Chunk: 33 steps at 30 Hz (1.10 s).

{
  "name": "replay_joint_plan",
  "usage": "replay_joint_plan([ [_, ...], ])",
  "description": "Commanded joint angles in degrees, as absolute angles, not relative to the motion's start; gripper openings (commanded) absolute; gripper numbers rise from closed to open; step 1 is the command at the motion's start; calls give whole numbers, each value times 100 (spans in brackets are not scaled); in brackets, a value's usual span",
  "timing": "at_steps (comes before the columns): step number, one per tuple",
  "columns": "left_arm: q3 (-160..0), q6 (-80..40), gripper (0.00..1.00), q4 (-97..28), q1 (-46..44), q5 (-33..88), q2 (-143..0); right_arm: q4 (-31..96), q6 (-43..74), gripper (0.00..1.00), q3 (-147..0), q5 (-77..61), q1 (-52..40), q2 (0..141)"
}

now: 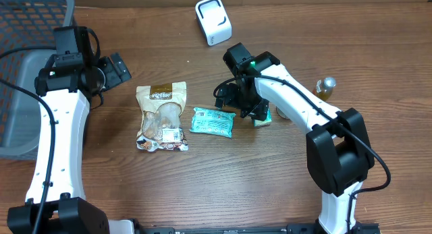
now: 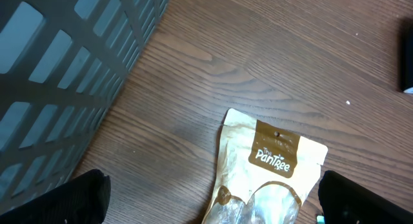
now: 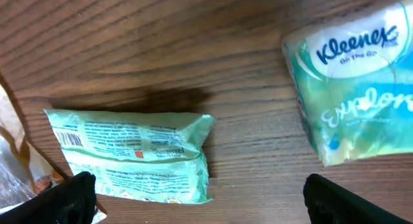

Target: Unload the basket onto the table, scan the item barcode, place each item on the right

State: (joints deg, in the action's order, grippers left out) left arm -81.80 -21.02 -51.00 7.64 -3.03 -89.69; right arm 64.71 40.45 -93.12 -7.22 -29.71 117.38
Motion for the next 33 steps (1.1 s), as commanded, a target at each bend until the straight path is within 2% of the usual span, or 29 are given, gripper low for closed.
replay_joint_plan([
  [1, -8224, -2080, 100, -5076, 812, -338, -8995, 6558, 4018, 100, -9295, -687, -2987, 11649],
  [12, -8224, -2080, 99, -5076, 812, -338, -8995, 6908, 4032, 97, -9275, -587, -3057, 11649],
  [19, -8224, -2080, 99, -5076, 812, -338, -8995, 6375, 4353, 94, -8840, -611, -3334, 11649],
  [24, -8224, -2080, 100, -5076, 812, -338, -8995, 5706, 4746, 84, -8471, -642, -3435, 11649],
  [33, -8224, -2080, 100, -5076, 812, -338, -8995, 5242, 4908, 72, -8235, -1026, -3269, 11649],
])
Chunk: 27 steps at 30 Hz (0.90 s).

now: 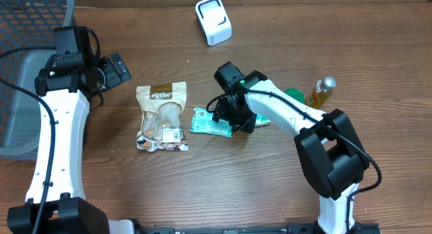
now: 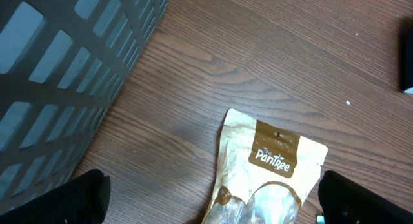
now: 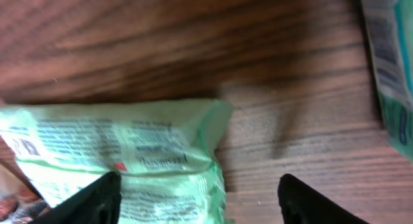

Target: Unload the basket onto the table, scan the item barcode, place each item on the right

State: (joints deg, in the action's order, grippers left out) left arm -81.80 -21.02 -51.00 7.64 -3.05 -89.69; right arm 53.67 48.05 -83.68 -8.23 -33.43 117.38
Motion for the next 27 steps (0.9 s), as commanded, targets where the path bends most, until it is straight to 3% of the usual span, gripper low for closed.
replay_joint_plan([
  [1, -8224, -2082, 99, -5076, 812, -338, -8995, 5148, 4910, 72, -8173, -1048, -3260, 11649],
  [27, -8224, -2082, 100, -5076, 812, -338, -8995, 4875, 4508, 65, -8095, -1551, -3277, 11649],
])
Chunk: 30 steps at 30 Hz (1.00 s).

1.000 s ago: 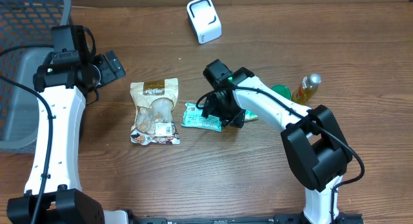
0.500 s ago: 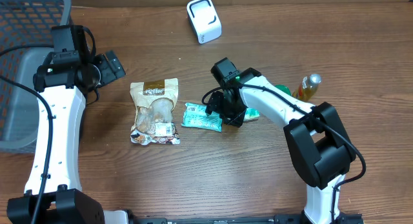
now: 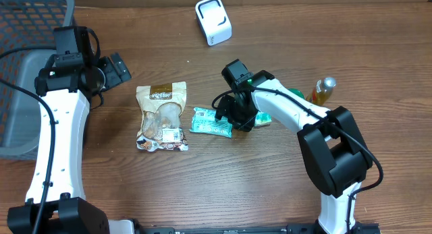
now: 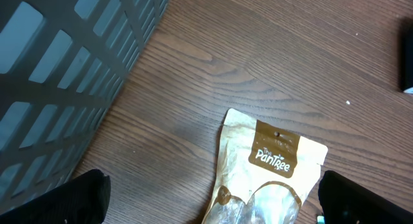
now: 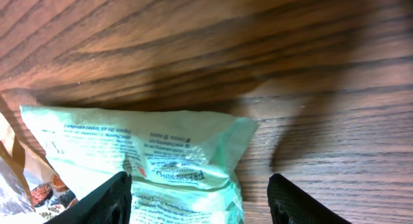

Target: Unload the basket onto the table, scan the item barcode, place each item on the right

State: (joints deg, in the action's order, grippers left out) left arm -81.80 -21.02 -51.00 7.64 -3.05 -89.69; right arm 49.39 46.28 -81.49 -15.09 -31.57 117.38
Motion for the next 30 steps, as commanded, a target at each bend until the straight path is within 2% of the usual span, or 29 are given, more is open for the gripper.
replay_joint_plan([
  [1, -8224, -2082, 100, -5076, 812, -338, -8995, 4829, 4510, 64, -8095, -1551, -3308, 11649],
  [10, -8224, -2080, 99, -5076, 812, -338, -8995, 4698, 4517, 54, -8079, -1164, -3516, 11771],
  [30, -8224, -2080, 100, -5076, 812, -338, -8995, 4442, 4622, 55, -7911, -1162, -3503, 11789],
])
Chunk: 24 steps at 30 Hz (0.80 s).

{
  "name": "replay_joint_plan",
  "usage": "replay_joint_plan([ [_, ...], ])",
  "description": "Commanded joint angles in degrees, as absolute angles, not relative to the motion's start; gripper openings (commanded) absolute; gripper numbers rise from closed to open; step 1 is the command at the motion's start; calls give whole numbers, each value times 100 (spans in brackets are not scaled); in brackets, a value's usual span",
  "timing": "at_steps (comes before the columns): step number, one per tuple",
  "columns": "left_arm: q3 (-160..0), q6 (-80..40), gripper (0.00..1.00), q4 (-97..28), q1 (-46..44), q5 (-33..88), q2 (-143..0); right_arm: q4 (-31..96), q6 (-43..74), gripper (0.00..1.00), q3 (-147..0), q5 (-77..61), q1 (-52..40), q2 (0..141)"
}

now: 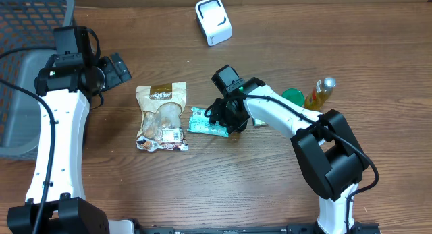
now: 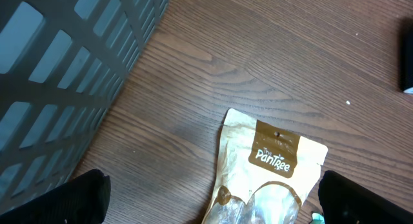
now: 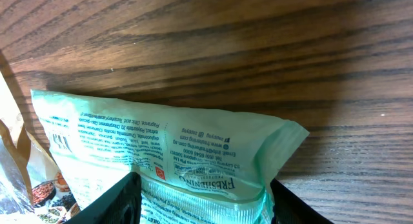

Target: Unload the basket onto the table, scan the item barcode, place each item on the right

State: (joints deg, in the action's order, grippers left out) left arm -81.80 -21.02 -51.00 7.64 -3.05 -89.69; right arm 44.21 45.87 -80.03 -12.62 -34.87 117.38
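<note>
A pale green wipes pack (image 1: 202, 121) lies flat on the wooden table, its printed back up. My right gripper (image 1: 227, 119) is low over the pack's right end. In the right wrist view the pack (image 3: 161, 140) fills the space between the fingers, and the gripper (image 3: 203, 204) is partly open astride that end. The left finger (image 3: 116, 201) is over the pack and the right one sits by its corner. The white scanner (image 1: 213, 20) stands at the far edge. My left gripper (image 1: 116, 69) hangs open at the upper left, holding nothing.
A tan snack pouch (image 1: 160, 116) lies just left of the green pack, also under my left gripper (image 2: 210, 208) as the pouch (image 2: 274, 159). A grey basket (image 1: 27, 92) fills the left edge. A small bottle (image 1: 322, 90), a green lid (image 1: 292, 96) and a tissue pack (image 1: 260, 121) sit to the right.
My right gripper has shifted left and come lower onto the green pack, whose end now lies between the fingers. The pack has slid slightly left. The left arm is unchanged.
My right gripper first hovered wide open between the green pack and the tissue pack. Then it stood narrower at the green pack's right end, and still there a second ago. Now it straddles that end. The left arm has stayed put throughout.
</note>
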Motion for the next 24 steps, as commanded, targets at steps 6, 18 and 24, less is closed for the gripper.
replay_joint_plan([
  [6, -8224, -2080, 100, -5076, 812, -338, -8995, 4504, 4622, 54, -7909, -1160, -3503, 11789],
  [18, -8224, -2082, 100, -5076, 812, -338, -8995, 4552, 4624, 55, -7902, -1135, -3503, 11789],
  [24, -8224, -2080, 100, -5076, 812, -338, -8995, 4722, 4626, 58, -7902, -1081, -3498, 11789],
])
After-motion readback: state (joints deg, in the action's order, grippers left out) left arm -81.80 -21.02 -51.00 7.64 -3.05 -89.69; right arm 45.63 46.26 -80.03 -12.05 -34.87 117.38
